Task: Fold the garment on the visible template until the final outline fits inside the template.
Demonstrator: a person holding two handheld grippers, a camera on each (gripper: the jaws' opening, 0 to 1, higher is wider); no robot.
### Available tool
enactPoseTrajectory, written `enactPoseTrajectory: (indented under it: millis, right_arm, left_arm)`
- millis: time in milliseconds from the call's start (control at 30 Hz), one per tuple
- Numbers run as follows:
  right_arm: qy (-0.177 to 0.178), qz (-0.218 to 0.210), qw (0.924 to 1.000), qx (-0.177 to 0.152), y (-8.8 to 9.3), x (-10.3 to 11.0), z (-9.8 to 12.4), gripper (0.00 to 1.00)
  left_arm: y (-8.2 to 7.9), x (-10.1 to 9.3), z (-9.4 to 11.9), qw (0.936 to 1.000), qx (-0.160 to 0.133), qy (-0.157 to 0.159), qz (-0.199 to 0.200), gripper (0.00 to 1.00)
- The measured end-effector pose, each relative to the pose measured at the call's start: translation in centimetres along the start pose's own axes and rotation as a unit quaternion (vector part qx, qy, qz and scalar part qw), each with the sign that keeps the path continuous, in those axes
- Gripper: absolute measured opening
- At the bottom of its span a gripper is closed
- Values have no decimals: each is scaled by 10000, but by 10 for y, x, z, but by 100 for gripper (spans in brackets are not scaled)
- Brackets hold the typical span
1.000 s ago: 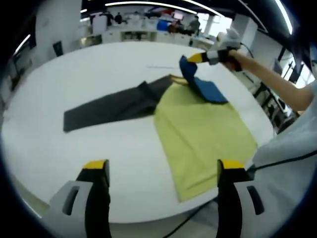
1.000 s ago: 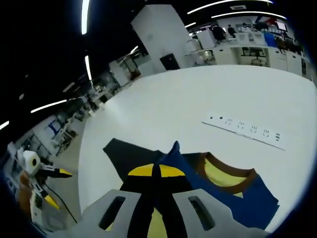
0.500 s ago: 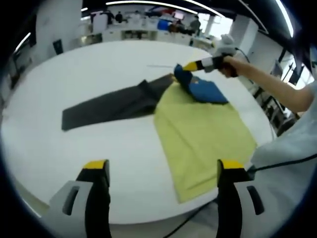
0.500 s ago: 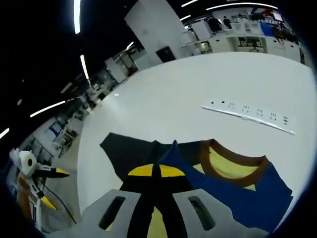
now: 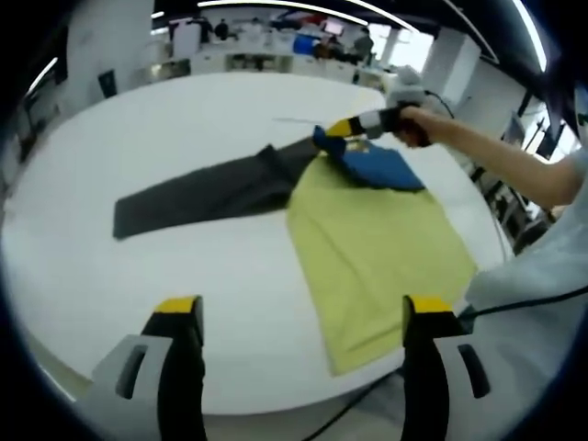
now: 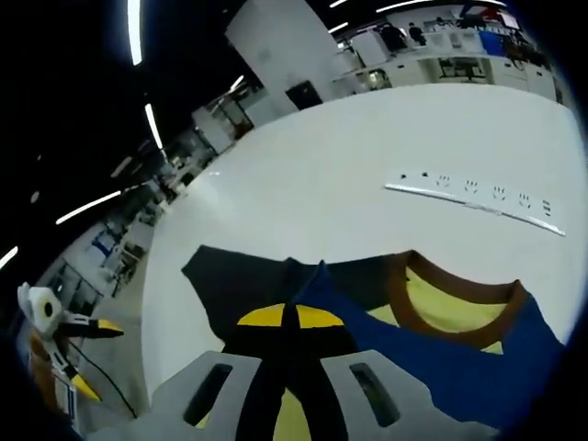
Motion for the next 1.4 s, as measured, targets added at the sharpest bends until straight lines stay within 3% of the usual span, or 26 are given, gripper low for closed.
enactPoseTrajectory:
  millis: [900, 1400]
  right_arm:
    - [115, -483, 9988, -1, 34, 1, -32, 3]
    - [37, -332, 9994, -60, 41, 9, -40, 2]
  left_arm:
    - [0, 7, -5, 10000, 51, 48, 39, 85]
    - [3, 8, -4, 9999, 30, -15, 126, 85]
Point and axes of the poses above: the point that each gripper's makers call its tool centre point, and the gripper's own axes: z roughly backward along the fingers, x roughly to its left, y roughly out of its underside, the point moved 7 cm from there along z, roughly backward along the fingers, and after that the axes turned 11 degrees about -x, right-handed, at the moved point
